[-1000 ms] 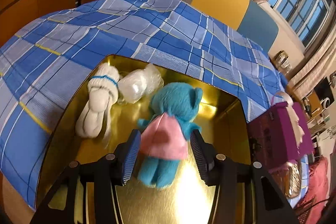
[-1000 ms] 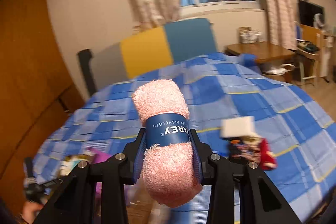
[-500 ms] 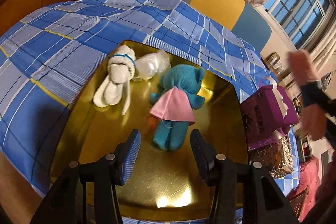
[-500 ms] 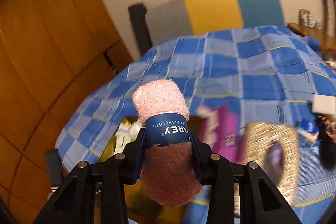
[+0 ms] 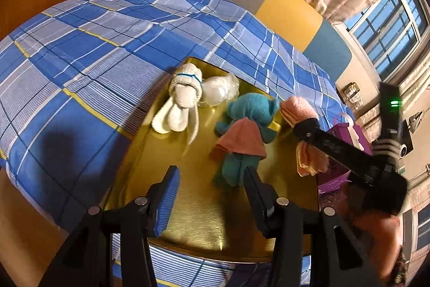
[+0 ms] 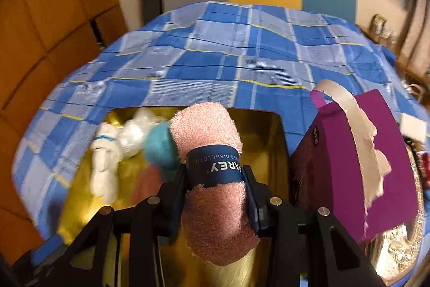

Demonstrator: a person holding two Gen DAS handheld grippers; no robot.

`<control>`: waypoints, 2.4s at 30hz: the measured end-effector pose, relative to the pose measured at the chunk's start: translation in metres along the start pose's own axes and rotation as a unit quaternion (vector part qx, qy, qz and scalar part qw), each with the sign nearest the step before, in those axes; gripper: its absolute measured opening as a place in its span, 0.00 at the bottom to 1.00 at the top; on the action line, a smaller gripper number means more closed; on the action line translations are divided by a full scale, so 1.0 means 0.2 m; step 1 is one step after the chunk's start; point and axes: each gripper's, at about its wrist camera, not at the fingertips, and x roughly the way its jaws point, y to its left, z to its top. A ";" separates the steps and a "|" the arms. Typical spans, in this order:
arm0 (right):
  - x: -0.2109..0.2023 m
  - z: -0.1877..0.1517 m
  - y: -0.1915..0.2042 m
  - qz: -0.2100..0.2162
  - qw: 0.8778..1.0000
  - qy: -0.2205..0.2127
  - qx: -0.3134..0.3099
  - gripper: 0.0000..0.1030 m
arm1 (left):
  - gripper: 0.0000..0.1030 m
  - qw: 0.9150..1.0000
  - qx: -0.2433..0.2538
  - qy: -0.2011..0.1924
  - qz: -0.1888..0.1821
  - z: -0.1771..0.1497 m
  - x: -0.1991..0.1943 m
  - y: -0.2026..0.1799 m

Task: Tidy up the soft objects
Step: 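Carry the pink towel into the gold tray and open the right gripper, then return the right gripper to the item pile and grasp the red sock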

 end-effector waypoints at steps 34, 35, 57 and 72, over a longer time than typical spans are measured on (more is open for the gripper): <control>-0.52 -0.44 -0.04 0.112 0.985 -0.080 -0.103 0.78 | 0.48 0.999 -0.021 0.023 -0.017 -0.16 0.04 -0.02; -0.55 -0.46 -0.07 0.105 0.985 -0.087 -0.110 0.78 | 0.48 0.999 -0.016 0.025 -0.020 -0.17 0.04 -0.04; -0.70 -0.60 -1.15 -0.055 0.991 -0.081 0.086 0.78 | 0.49 0.984 0.125 0.067 -0.111 -0.40 0.07 -0.55; -0.60 -0.81 -1.93 -0.105 0.969 -0.010 0.224 0.78 | 0.49 0.957 0.234 0.090 -0.146 -0.61 0.09 -0.96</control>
